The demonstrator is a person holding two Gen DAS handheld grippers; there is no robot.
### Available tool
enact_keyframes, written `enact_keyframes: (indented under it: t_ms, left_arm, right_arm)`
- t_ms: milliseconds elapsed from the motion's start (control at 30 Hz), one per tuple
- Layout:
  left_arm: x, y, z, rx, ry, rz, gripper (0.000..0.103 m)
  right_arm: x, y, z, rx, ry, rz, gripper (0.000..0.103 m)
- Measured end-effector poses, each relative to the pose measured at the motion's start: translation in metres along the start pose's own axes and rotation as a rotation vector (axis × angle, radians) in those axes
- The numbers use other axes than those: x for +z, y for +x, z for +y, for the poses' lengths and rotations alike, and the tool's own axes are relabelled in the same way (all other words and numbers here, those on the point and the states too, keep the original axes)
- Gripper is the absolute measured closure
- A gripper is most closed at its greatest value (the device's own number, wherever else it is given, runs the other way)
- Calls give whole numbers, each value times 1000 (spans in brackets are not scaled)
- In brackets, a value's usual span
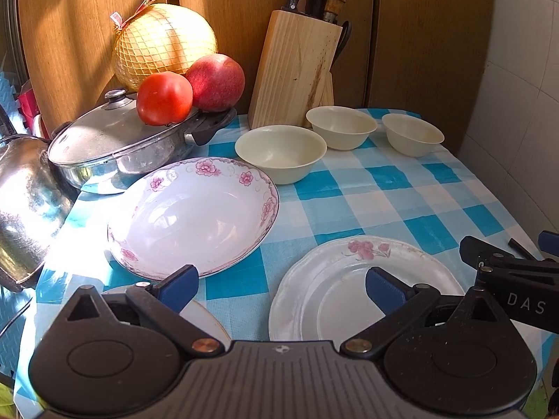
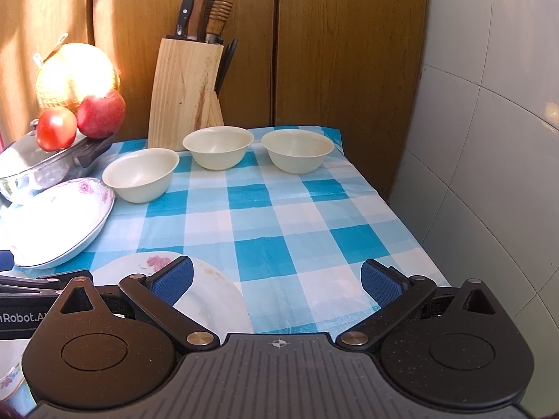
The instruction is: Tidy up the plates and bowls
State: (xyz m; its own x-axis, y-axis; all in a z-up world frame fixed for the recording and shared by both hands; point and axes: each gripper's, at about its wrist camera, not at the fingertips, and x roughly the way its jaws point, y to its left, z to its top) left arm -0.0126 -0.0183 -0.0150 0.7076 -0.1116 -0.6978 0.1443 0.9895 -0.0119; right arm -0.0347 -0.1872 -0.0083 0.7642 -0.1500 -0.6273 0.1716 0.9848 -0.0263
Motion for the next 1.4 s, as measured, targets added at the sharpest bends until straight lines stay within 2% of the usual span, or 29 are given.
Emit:
enact_keyframes:
  t_ms: [300,467,600,700,800,967,1133,1400]
  left_arm:
    - [-3,10,-7,-47,22,50,6]
    - [-6,18,-9,-79,19,94,8]
    - [-8,26,-11,-100,14,132,9]
    - [-10,31,-14,-147,3,176,10]
    - [-12,35,-18,-141,11,192,11]
    - [-10,38,-18,-137,0,193,12]
    - [-3,42,-21,-157,-26,189,19]
    - [7,53,-29,-154,-31,183,21]
  right_arm:
    - [-10,10,-17,12,41,57,3]
    - [-14,17,-26,77,83,121,11]
    - [-18,23,-30,148,122,180,23]
    - [-21,29,-33,203,170,231,24]
    - [-25,34,-36,225,206,271,26]
    - [-25,35,-39,273,246,287,34]
    - [-22,42,-45,363,332,314,52]
    - [-11,48,-51,318,363,275,49]
